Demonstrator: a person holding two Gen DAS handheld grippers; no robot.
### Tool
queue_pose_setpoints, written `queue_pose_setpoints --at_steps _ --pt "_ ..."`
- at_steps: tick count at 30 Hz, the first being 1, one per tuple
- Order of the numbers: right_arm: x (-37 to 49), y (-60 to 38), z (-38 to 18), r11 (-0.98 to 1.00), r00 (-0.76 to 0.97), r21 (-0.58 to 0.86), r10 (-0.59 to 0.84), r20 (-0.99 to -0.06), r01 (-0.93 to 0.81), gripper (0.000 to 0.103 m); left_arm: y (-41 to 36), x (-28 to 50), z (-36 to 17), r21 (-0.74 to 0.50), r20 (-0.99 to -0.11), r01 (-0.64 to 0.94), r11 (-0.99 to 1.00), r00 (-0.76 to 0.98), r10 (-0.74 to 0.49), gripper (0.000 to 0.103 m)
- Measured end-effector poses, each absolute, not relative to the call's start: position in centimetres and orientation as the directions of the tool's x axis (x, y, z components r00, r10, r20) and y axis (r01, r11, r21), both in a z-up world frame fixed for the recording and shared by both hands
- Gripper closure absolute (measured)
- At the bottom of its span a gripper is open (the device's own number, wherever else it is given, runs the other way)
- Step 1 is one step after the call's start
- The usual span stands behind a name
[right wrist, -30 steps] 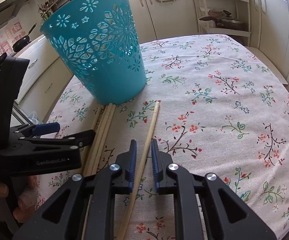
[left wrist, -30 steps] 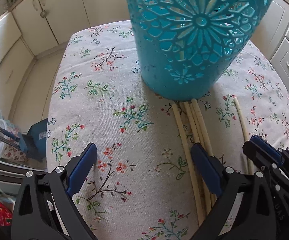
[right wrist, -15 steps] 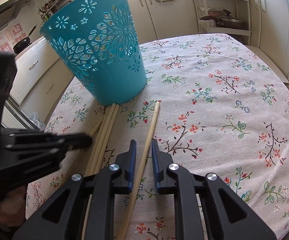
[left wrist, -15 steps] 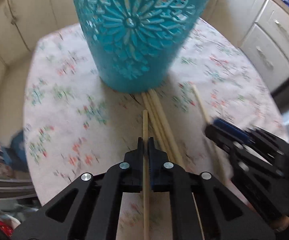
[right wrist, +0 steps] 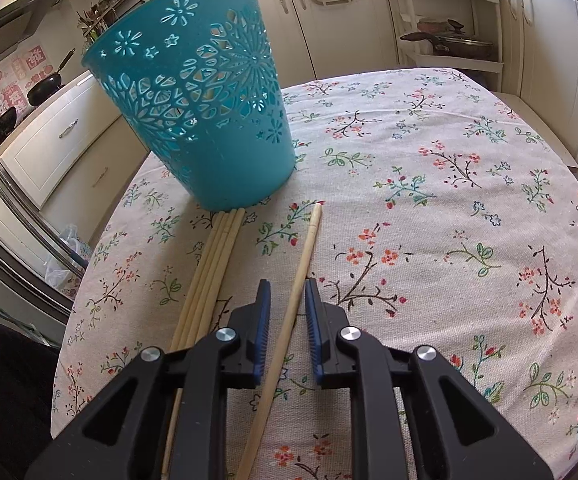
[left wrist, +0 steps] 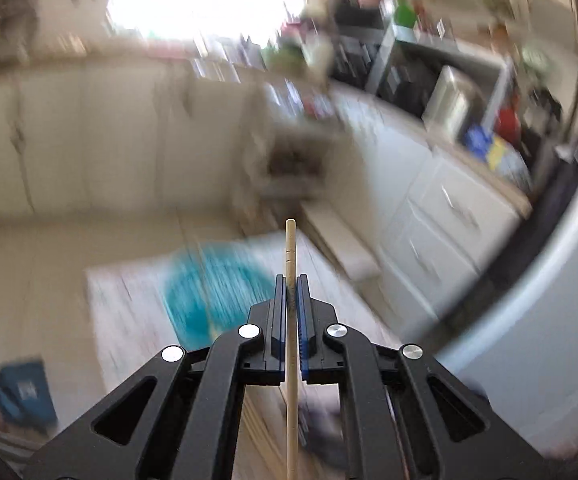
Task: Organize utensils
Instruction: 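Lower the left gripper's chopstick into the teal basket and release it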
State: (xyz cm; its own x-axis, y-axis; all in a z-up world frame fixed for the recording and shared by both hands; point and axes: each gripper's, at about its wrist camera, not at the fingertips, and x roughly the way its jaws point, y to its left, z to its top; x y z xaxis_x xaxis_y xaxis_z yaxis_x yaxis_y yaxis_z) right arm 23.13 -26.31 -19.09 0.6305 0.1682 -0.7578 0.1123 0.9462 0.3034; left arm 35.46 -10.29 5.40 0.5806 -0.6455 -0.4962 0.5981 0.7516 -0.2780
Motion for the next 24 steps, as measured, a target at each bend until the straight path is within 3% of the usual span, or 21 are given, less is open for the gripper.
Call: queue_pose_setpoints --at_steps 5,12,17,18,19,21,24 --pt "23.1 -26.2 -19.1 0.948 0.631 0.299 0.165 -0.758 0.112 0.085 -11.9 41.0 4.9 -0.243 -0.371 0.469 0.849 0.764 -0.528 0.098" --pt "23.1 -26.2 -19.1 0.949 0.631 0.295 0.161 -0.759 0.112 0.085 -12.6 45.9 -1.8 -0.248 -0.433 0.316 0.916 0.809 -0.397 0.098" --pt "23.1 -26.2 -19.0 0.949 0.631 0.296 0.162 -0.759 0.113 0.085 -12.8 44.6 -3.9 -0.174 -0.504 0.349 0.921 0.772 -0.388 0.095" --pt "23.1 -26.2 -19.0 0.948 0.631 0.296 0.162 -0.758 0.113 0.085 -12.7 44.2 -4.1 -0.163 -0.525 0.356 0.92 0.758 -0.386 0.083" --pt "23.1 -26.2 -19.0 0.948 0.631 0.298 0.163 -0.758 0.113 0.085 -12.4 43.5 -4.3 -0.149 -0.547 0.354 0.923 0.748 -0.375 0.057" --pt "23.1 -26.2 -19.0 0.948 0.631 0.298 0.164 -0.758 0.113 0.085 -11.1 41.5 -4.3 -0.136 -0.532 0.329 0.934 0.771 -0.349 0.026" --pt "23.1 -26.2 -19.0 0.946 0.632 0.309 0.181 -0.754 0.097 0.078 -9.2 38.9 -4.7 -0.121 -0.495 0.288 0.95 0.812 -0.309 0.017"
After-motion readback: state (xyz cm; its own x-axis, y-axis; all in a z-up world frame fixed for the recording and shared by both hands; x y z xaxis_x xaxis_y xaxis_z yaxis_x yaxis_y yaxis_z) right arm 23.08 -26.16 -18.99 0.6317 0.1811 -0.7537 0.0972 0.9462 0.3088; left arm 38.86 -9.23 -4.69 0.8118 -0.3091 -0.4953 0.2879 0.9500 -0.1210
